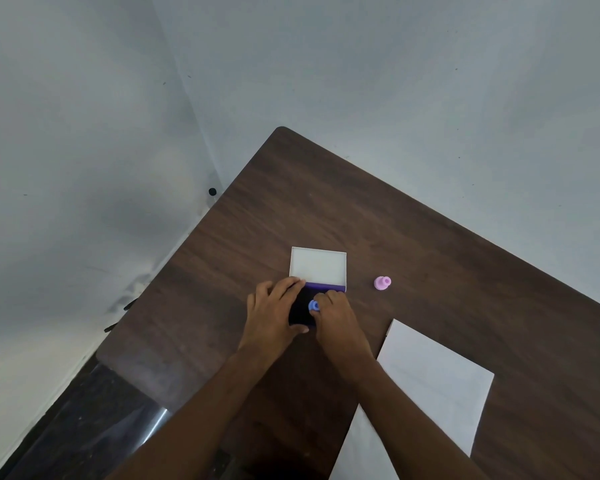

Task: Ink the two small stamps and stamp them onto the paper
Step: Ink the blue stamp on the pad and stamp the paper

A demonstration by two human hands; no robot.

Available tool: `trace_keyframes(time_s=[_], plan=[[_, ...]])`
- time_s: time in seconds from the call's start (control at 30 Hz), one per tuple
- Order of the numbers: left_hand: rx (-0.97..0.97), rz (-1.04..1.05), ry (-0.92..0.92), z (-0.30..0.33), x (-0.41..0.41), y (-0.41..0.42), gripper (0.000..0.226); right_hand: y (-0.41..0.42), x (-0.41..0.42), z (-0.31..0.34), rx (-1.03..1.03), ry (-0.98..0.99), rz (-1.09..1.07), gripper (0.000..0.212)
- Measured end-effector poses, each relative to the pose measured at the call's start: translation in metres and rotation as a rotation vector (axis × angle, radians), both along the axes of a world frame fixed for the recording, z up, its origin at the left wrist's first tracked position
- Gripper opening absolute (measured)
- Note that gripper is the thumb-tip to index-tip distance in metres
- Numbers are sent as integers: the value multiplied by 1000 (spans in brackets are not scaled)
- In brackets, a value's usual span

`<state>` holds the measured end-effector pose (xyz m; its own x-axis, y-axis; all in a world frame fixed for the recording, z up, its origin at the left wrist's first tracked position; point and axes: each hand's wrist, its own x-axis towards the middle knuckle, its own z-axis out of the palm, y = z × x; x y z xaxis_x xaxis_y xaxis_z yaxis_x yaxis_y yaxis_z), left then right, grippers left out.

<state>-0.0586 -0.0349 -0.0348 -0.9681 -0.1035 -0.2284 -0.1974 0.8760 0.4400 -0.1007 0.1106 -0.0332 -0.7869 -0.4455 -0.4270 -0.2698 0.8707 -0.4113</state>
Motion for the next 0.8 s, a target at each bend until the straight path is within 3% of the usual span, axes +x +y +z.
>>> trace_keyframes(time_s=[0.3,0.8], plan=[[-10,-7,-8,4,-2,0,88,-1,0,-2,-14,39,10,43],[-18,-12,-12,4,-4,-1,89,-3,2,-6,-23,-55,-77,52]])
